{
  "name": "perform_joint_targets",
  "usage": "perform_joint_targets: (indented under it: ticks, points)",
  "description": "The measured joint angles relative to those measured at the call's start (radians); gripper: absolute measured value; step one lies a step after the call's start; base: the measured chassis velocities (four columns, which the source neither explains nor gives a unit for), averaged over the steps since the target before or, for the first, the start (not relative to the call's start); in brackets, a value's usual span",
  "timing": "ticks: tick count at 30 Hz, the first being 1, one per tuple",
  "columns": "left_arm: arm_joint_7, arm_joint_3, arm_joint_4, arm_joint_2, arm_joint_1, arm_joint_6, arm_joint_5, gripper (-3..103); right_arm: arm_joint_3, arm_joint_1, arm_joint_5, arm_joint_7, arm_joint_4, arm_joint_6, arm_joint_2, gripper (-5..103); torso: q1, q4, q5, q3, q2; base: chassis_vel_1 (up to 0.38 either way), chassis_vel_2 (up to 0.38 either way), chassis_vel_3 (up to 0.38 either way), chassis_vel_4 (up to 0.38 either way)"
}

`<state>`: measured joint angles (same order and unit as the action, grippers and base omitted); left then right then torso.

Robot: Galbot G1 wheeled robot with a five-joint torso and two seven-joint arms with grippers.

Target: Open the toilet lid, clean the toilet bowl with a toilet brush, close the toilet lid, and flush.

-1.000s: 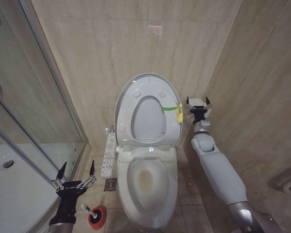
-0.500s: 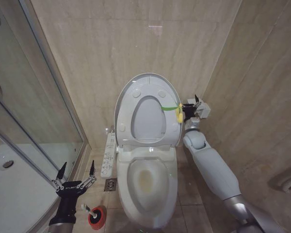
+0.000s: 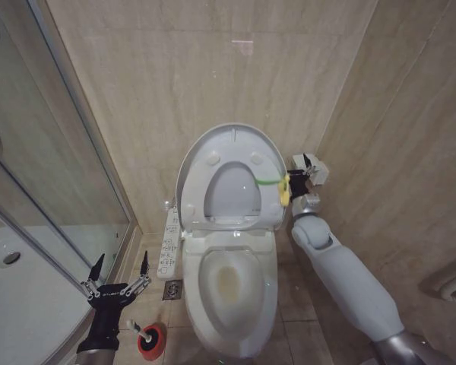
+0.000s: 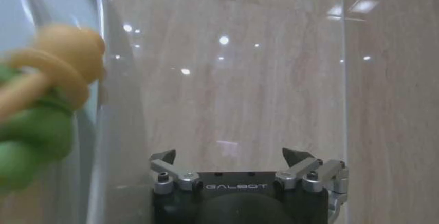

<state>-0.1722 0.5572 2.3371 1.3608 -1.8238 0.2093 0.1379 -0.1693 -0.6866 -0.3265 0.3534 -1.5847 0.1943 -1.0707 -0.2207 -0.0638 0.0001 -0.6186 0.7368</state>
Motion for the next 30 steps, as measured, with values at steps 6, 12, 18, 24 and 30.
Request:
perform_joint_targets:
  ticks: [6,12,18,24,30]
  points:
    - [0.0,0.0,0.0,0.0,0.0,0.0,0.0,100,-0.048,-0.141,0.005,-0.006,-0.105,0.009,0.033,100,0.0,0.0005,0.0,0.0,0.0,0.0,0.0,0.0,0.0]
    - [0.0,0.0,0.0,0.0,0.0,0.0,0.0,100,-0.128,-0.285,0.027,-0.028,-0.15,0.048,0.05,100,0.0,-0.0003,0.0001,0.0,0.0,0.0,0.0,0.0,0.0]
    - [0.0,0.0,0.0,0.0,0.0,0.0,0.0,100,-0.217,-0.408,0.041,-0.054,-0.18,0.096,0.06,100,0.0,-0.0001,-0.0002,0.0,0.0,0.0,0.0,0.0,0.0]
    - [0.0,0.0,0.0,0.0,0.0,0.0,0.0,100,-0.26,-0.485,0.05,-0.052,-0.197,0.109,0.022,100,0.0,-0.0001,-0.0003,0.0,0.0,0.0,0.0,0.0,0.0]
    - [0.0,0.0,0.0,0.0,0.0,0.0,0.0,100,-0.292,-0.561,0.088,-0.029,-0.211,0.107,-0.051,100,0.0,-0.0003,0.0,0.0,0.0,0.0,0.0,0.0,0.0]
